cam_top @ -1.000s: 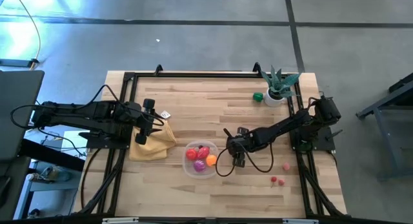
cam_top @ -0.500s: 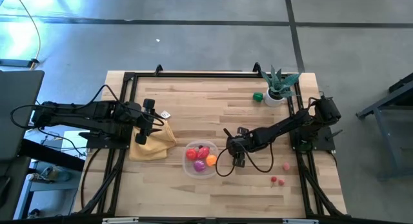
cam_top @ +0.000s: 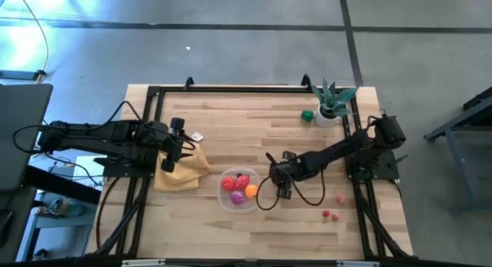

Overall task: Pick and placing Produce into tupperware
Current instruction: Put the red strawberry into the transparent bin, then put the top pink peach into the transparent bin

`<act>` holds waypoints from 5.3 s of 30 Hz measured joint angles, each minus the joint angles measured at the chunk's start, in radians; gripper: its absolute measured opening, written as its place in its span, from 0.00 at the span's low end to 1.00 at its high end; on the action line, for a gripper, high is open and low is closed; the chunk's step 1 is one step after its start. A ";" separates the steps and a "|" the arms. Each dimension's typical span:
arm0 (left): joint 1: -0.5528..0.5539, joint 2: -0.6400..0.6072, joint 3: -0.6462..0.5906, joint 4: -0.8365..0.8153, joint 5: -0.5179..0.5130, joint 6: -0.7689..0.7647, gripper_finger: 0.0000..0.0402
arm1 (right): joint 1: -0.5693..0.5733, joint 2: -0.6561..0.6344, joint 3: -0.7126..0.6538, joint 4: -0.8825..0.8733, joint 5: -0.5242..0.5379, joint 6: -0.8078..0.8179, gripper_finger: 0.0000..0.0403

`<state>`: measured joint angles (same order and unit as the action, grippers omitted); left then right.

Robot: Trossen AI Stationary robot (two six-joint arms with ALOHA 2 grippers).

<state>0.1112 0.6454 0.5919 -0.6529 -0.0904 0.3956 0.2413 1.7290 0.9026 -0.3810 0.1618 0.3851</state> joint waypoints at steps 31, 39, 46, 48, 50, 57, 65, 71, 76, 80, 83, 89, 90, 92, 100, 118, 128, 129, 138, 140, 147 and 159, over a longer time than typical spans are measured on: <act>0.000 0.000 0.000 0.000 0.000 0.000 0.55 | -0.039 0.109 0.375 0.032 -0.139 -0.285 0.35; 0.000 0.000 0.000 0.000 0.000 0.000 0.55 | -0.040 0.177 0.375 0.053 -0.164 -0.285 0.35; 0.000 0.000 0.000 0.000 0.000 0.000 0.55 | -0.053 0.197 0.375 0.049 -0.146 -0.311 0.35; 0.000 0.000 0.000 0.000 0.000 0.000 0.55 | -0.055 0.197 0.375 0.051 -0.144 -0.315 0.35; 0.000 0.000 0.000 0.000 0.000 0.000 0.55 | -0.055 0.197 0.375 0.053 -0.143 -0.316 0.35; 0.000 0.000 0.000 0.000 0.000 0.000 0.55 | -0.053 0.197 0.375 0.056 -0.120 -0.315 0.40; 0.000 0.000 0.000 0.000 0.000 0.000 0.55 | -0.053 0.197 0.375 0.056 -0.102 -0.315 0.46; 0.000 0.000 0.000 0.000 0.000 0.000 0.55 | -0.054 0.197 0.375 0.055 -0.102 -0.319 0.47; 0.000 0.000 0.000 0.000 0.000 0.000 0.55 | -0.053 0.196 0.440 -0.064 -0.101 -0.326 0.47; 0.000 0.000 0.000 0.000 0.000 0.000 0.55 | -0.053 0.193 0.543 -0.254 -0.029 -0.323 0.47; 0.000 0.000 0.000 0.000 0.000 0.000 0.55 | -0.053 0.193 0.625 -0.418 0.055 -0.322 0.47; 0.000 0.000 0.000 0.000 0.000 0.000 0.55 | -0.064 0.192 0.734 -0.730 0.215 -0.210 0.47; 0.000 0.000 0.000 0.000 0.000 0.000 0.55 | -0.065 0.191 0.740 -0.781 0.239 -0.178 0.47; 0.000 0.000 0.000 0.000 0.000 0.000 0.55 | -0.065 0.183 0.735 -0.873 0.282 -0.111 0.47; 0.000 0.000 0.000 0.000 0.000 0.000 0.55 | -0.046 0.024 0.520 -0.963 0.298 0.135 0.47; 0.000 0.000 0.000 0.000 0.000 0.000 0.55 | 0.250 -0.513 -0.062 -0.903 -0.212 1.244 0.47; 0.000 0.000 0.000 0.000 0.000 0.000 0.55 | 0.437 -0.552 -0.217 -0.657 -0.287 1.494 0.47; 0.000 0.000 0.000 0.000 0.000 0.000 0.55 | 0.456 -0.552 -0.229 -0.628 -0.290 1.519 0.47; 0.000 0.000 0.000 0.000 0.000 0.000 0.55 | 0.588 -0.552 -0.282 -0.569 -0.270 1.732 0.47; 0.000 0.000 0.000 0.000 0.000 0.000 0.55 | 0.608 -0.552 -0.295 -0.536 -0.269 1.764 0.47; 0.000 0.000 0.000 0.000 0.000 0.000 0.55 | 0.648 -0.551 -0.341 -0.473 -0.233 1.849 0.47; 0.000 0.000 0.000 0.000 0.000 0.000 0.55 | 0.652 -0.551 -0.441 -0.332 -0.220 1.886 0.47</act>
<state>0.1112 0.6456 0.5919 -0.6529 -0.0902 0.3955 0.8928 1.1783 0.4616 -0.7126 -0.0579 2.2707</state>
